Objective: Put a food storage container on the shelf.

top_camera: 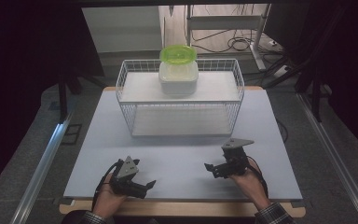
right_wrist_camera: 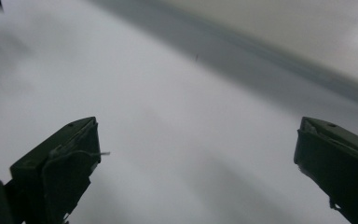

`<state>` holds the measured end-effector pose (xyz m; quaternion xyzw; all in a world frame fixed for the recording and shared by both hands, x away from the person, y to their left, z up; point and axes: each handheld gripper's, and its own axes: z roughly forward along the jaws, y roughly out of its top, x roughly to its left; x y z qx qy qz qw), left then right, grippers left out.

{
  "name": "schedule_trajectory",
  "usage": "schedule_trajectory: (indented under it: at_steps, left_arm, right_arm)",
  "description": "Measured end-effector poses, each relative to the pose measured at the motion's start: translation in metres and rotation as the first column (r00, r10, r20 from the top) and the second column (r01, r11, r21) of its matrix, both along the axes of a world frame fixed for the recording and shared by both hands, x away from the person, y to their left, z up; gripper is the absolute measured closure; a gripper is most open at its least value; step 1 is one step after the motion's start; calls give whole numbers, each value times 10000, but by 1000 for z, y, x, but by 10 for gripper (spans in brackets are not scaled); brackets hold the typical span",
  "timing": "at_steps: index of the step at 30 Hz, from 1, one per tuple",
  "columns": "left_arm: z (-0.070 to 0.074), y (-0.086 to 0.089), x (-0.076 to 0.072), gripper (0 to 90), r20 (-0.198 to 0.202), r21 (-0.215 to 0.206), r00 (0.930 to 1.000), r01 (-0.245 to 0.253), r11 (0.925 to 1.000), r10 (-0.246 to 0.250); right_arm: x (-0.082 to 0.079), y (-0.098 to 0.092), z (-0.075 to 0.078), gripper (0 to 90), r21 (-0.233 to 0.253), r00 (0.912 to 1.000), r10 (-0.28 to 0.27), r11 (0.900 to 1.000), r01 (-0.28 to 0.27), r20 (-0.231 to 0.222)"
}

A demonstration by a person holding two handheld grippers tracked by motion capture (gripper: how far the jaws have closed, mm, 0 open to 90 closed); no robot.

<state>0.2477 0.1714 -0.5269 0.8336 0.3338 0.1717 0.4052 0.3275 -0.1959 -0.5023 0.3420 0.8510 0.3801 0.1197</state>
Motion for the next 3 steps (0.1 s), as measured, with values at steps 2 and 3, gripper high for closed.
schedule_trajectory:
  at_steps: [2, 3]
  left_arm:
    - [0, 0, 0, 29, 2, -10, 10000, -14, 10000, 14]
    - [0, 0, 0, 29, -13, -16, 10000, -14, 10000, 14]
  right_arm:
    - [-1, 3, -5, 0, -345, 10000, 68, 9994, -67, 33]
    - [0, 4, -6, 0, -432, 9999, 98, 9990, -95, 54]
